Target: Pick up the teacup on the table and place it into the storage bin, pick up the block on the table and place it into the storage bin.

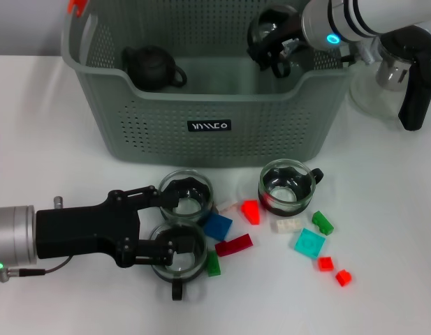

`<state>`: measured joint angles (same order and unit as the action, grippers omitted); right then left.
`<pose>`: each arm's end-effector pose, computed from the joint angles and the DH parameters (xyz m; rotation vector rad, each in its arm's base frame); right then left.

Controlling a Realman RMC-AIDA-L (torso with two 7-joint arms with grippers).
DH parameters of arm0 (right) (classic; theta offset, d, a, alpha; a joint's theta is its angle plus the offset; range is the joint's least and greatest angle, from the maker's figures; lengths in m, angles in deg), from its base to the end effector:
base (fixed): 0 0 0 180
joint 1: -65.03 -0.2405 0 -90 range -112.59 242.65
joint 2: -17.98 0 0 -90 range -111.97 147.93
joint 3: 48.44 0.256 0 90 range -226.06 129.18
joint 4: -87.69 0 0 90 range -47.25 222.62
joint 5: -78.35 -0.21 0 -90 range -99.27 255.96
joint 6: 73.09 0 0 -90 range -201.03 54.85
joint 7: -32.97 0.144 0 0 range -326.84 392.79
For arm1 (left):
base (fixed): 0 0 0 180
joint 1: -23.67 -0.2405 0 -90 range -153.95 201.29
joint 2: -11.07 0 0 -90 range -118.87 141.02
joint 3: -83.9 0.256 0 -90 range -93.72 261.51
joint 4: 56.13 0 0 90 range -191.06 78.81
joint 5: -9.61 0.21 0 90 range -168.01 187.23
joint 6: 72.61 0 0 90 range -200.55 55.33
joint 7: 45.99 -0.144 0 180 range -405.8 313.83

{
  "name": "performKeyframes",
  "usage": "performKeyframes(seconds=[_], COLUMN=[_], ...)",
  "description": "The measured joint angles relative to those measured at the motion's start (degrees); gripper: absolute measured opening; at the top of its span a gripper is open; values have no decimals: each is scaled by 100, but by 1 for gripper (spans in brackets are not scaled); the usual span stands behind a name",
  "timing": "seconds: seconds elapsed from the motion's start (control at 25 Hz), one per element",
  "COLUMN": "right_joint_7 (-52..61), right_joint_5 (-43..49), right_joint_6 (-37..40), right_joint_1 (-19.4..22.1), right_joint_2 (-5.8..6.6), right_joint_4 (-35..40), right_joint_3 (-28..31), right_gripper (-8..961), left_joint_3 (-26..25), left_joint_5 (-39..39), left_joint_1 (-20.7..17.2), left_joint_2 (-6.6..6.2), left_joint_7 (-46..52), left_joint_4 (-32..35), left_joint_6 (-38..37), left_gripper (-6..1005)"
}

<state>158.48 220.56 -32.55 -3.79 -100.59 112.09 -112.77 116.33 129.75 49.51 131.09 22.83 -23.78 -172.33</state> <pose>0.1017 0.4923 -0.0565 -2.4567 0.5179 -0.0858 -0.2824 0.2752 -0.0135 -2.8037 -0.5961 -0.8476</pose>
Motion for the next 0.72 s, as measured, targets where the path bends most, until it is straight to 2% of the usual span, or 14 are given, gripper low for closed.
performKeyframes(seconds=[0.4,0.72], right_joint_7=[0,63], right_joint_5=[0,-1], right_joint_6=[44,55], right_joint_1=[9,36], right_joint_2=[0,1], right_joint_4=[63,171], right_joint_3=[-1,0], right_gripper=[108,415], left_joint_3=[0,-18], left_joint_5=[0,-2], left_joint_1=[0,-1], left_joint_2=[4,4], left_joint_7=[0,0], left_joint_4=[0,0], left_joint_6=[11,6], left_gripper=[875,875])
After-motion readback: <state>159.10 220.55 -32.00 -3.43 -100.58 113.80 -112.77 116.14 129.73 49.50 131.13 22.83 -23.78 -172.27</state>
